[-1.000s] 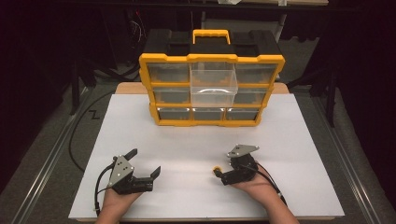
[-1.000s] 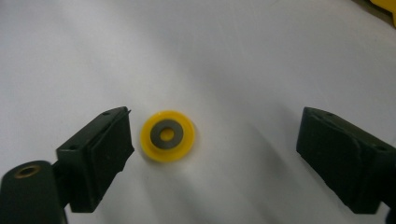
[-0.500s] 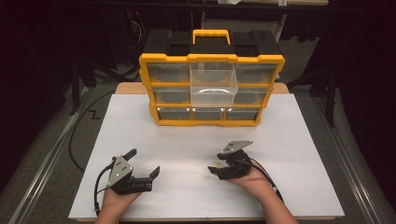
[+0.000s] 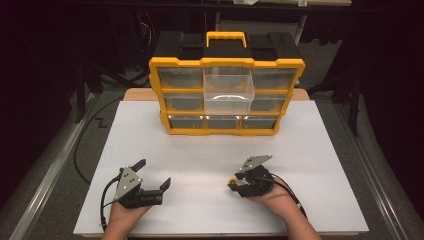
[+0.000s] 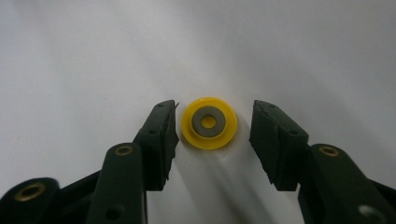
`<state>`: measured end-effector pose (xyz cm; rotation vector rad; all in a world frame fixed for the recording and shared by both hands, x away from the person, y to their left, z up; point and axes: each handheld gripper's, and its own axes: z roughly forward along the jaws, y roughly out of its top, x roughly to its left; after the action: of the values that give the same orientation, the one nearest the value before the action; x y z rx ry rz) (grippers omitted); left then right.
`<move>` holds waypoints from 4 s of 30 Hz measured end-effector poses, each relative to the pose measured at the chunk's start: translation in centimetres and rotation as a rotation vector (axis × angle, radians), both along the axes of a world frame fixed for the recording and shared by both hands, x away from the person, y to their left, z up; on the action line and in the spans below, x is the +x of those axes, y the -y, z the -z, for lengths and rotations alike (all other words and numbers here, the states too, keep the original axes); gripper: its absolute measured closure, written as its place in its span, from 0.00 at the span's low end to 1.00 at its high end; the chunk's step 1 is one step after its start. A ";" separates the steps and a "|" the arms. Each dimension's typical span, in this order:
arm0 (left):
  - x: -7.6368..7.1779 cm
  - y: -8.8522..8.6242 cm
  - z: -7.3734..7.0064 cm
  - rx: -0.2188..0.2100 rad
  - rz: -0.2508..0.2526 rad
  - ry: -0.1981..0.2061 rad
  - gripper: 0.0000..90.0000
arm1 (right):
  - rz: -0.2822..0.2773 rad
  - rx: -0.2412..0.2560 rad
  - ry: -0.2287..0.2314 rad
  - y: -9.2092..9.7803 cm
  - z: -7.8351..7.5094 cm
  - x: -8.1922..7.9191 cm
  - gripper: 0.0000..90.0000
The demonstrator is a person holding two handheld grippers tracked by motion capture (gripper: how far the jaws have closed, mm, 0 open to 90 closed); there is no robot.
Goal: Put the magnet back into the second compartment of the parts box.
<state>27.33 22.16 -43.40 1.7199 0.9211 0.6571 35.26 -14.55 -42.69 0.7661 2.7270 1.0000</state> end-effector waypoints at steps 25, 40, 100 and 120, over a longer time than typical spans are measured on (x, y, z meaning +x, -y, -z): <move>0.0 0.1 0.0 -0.003 -0.005 0.000 0.00 | -0.033 -0.068 0.043 -1.3 0.0 -0.3 0.71; 0.0 0.0 0.1 -0.004 -0.001 -0.005 0.00 | -0.044 -0.045 0.058 -0.8 -0.5 -0.4 0.71; -0.1 0.5 0.3 0.042 0.004 0.008 0.00 | -0.143 -0.320 -0.169 3.5 -6.4 1.7 0.71; 0.0 0.3 0.2 0.015 0.017 0.015 0.00 | -0.195 -0.350 -0.183 2.9 -11.7 2.3 0.72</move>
<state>27.32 21.84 -43.55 1.7318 0.8924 0.6659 37.60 -17.44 -30.98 0.5630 3.0609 0.4728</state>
